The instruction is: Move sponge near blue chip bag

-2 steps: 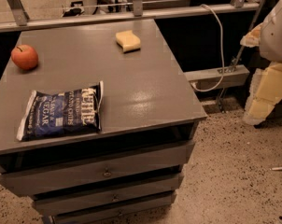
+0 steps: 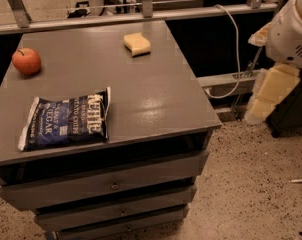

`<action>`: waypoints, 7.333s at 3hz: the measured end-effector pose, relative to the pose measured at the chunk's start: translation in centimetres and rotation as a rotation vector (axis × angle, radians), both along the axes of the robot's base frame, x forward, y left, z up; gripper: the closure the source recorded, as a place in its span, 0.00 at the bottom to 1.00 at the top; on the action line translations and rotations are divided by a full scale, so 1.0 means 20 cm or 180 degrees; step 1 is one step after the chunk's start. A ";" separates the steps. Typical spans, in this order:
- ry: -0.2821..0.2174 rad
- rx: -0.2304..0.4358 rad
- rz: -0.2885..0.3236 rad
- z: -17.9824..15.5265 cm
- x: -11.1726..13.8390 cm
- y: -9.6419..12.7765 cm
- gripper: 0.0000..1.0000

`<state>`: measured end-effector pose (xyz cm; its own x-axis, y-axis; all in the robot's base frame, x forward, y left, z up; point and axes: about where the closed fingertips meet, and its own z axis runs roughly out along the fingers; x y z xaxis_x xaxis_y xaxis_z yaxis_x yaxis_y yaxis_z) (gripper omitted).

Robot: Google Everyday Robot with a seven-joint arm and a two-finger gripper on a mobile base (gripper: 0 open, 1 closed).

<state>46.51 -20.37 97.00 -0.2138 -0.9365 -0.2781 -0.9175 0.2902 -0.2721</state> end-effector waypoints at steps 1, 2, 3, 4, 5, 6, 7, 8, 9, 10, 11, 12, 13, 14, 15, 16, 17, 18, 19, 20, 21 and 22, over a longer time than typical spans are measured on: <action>-0.0145 0.0224 -0.0011 -0.02 0.15 0.07 0.00; -0.0271 0.0557 -0.0009 -0.07 0.34 0.21 0.00; -0.0351 0.1020 0.0024 -0.14 0.54 0.40 0.00; -0.0300 0.1269 0.0091 -0.18 0.64 0.50 0.00; -0.0285 0.1290 0.0091 -0.19 0.64 0.51 0.00; -0.0293 0.1486 0.0080 -0.23 0.69 0.56 0.00; -0.0459 0.1806 -0.0033 -0.27 0.86 0.64 0.00; -0.0688 0.2154 -0.0245 -0.30 1.16 0.70 0.00; -0.0887 0.2381 -0.0452 -0.32 1.52 0.74 0.00; -0.0948 0.2495 -0.0541 -0.34 1.76 0.80 0.00; -0.0894 0.2547 -0.0551 -0.39 1.86 0.85 0.00; -0.0811 0.2588 -0.0541 -0.46 1.92 0.89 0.00; -0.0676 0.2633 -0.0498 -0.53 1.93 0.94 0.00; -0.0589 0.2657 -0.0474 -0.59 1.92 0.96 0.13; -0.0566 0.2673 -0.0449 -0.60 1.90 0.95 0.37; -0.0582 0.2697 -0.0343 -0.56 1.81 0.96 0.68; -0.0613 0.2708 -0.0252 -0.51 1.72 0.95 0.92; -0.0611 0.2686 0.0014 -0.44 1.52 0.90 1.00; -0.0576 0.2488 0.0578 -0.43 1.20 0.85 1.00; -0.0525 0.2248 0.1083 -0.47 0.98 0.86 0.98; -0.0422 0.2107 0.1388 -0.50 0.88 0.90 0.75; -0.0327 0.2023 0.1613 -0.52 0.82 0.95 0.53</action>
Offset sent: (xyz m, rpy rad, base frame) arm 0.1155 0.0715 -0.0203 0.3100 -0.1439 -0.0093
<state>62.98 -1.29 86.60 0.2485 -0.5695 -0.7835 -0.9581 -0.0257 -0.2852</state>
